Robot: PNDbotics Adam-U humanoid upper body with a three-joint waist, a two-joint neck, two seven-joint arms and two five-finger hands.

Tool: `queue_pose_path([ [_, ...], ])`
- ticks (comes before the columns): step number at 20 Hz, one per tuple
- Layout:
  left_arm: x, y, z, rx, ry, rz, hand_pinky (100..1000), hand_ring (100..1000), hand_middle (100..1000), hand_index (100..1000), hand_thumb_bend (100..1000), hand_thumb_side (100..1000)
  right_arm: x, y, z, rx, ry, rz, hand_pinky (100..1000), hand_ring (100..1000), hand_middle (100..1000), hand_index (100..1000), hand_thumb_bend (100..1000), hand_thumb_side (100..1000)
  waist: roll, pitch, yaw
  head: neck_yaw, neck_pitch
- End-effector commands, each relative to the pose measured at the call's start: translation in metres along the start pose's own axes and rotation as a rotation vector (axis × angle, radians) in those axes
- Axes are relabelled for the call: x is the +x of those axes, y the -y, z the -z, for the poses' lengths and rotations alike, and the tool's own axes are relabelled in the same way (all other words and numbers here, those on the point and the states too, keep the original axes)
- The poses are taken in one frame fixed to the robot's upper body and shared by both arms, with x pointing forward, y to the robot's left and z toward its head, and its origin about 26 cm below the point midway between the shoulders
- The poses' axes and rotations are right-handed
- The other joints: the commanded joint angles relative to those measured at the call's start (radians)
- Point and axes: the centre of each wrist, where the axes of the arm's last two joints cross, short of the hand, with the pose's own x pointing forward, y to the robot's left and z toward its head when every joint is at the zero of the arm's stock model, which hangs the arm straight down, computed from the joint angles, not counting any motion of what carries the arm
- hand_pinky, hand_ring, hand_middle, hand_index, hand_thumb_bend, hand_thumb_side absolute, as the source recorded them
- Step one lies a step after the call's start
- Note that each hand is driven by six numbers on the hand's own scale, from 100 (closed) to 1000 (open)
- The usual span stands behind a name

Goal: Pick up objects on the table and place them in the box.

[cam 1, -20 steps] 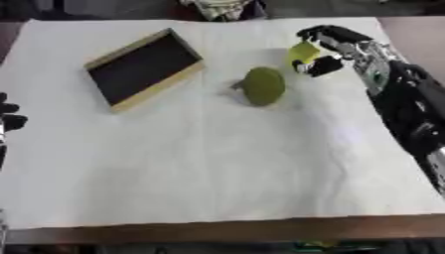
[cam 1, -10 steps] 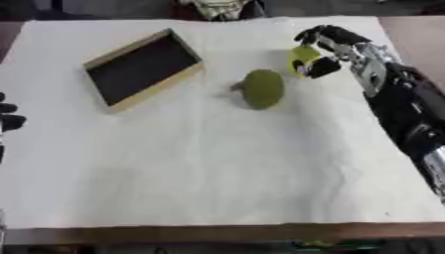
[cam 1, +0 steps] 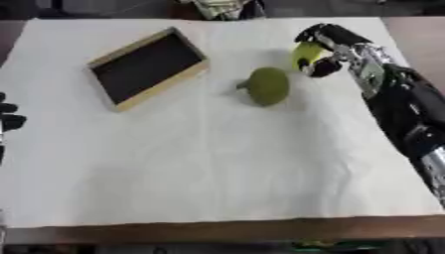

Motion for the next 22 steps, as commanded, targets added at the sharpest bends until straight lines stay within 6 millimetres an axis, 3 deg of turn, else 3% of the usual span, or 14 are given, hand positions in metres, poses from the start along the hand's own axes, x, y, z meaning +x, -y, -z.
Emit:
queue_pose_path([
  [1,0.007,-0.002,0.005,-0.003,0.032,0.0,669,585,590,762,100,716,0.0,0.027,0.0,-0.067,0.027,-0.036,682,725,571,828,100,100,0.001,-0.015,-0.001,0.004,0.005],
  [8,0.007,-0.002,0.005,-0.005,0.03,0.002,670,585,590,762,100,716,0.026,0.06,0.007,-0.146,0.166,-0.053,682,726,574,830,100,100,-0.001,-0.019,-0.001,0.005,0.005],
  [12,0.006,-0.001,0.004,-0.01,0.028,0.001,670,585,591,762,100,716,0.053,0.077,0.016,-0.171,0.257,-0.056,686,731,579,832,100,100,-0.002,-0.025,0.006,-0.002,0.005],
  [22,0.009,0.004,0.005,-0.037,0.041,-0.011,670,584,591,762,100,714,0.114,0.08,0.042,-0.144,0.357,-0.056,690,734,583,837,100,100,-0.005,-0.022,0.074,-0.039,0.005],
])
